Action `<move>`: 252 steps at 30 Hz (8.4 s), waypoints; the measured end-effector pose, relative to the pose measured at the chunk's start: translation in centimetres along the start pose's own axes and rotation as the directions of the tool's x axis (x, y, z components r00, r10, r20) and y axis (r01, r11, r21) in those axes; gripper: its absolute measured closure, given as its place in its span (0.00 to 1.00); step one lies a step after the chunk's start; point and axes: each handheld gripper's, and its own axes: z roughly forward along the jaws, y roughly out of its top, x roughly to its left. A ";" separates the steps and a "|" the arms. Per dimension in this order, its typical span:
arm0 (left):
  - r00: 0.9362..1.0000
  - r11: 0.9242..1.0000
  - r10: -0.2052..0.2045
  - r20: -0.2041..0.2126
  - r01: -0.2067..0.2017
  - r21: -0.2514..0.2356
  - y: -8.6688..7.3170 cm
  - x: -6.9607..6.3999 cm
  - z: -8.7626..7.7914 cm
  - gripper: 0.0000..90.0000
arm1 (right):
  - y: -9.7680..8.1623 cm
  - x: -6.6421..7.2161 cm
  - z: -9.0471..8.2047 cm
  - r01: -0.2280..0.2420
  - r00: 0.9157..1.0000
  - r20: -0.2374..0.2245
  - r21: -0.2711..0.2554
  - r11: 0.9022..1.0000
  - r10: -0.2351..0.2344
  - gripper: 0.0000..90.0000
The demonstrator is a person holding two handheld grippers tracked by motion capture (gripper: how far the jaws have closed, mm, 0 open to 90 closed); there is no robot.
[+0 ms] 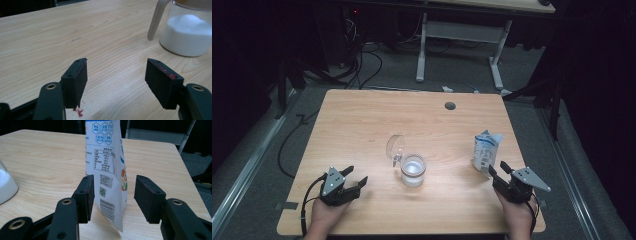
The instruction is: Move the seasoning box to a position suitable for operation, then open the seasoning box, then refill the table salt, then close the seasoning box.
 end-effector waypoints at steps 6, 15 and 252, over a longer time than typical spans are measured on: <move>1.000 1.000 0.001 -0.006 -0.001 0.007 0.0 0.0 0.1 0.39 | 0.4 1.0 -0.7 0.042 0.999 0.014 -0.009 0.999 -0.042 0.57; 1.000 1.000 0.000 -0.012 0.000 0.013 0.1 -0.1 0.1 0.40 | 0.8 2.6 -0.8 0.067 0.997 -0.039 -0.017 0.998 -0.068 0.61; 0.983 0.984 -0.146 -0.111 0.155 0.085 -0.8 2.9 -2.5 0.48 | 1.1 18.3 8.2 0.246 0.921 -0.318 0.027 0.969 -0.225 1.00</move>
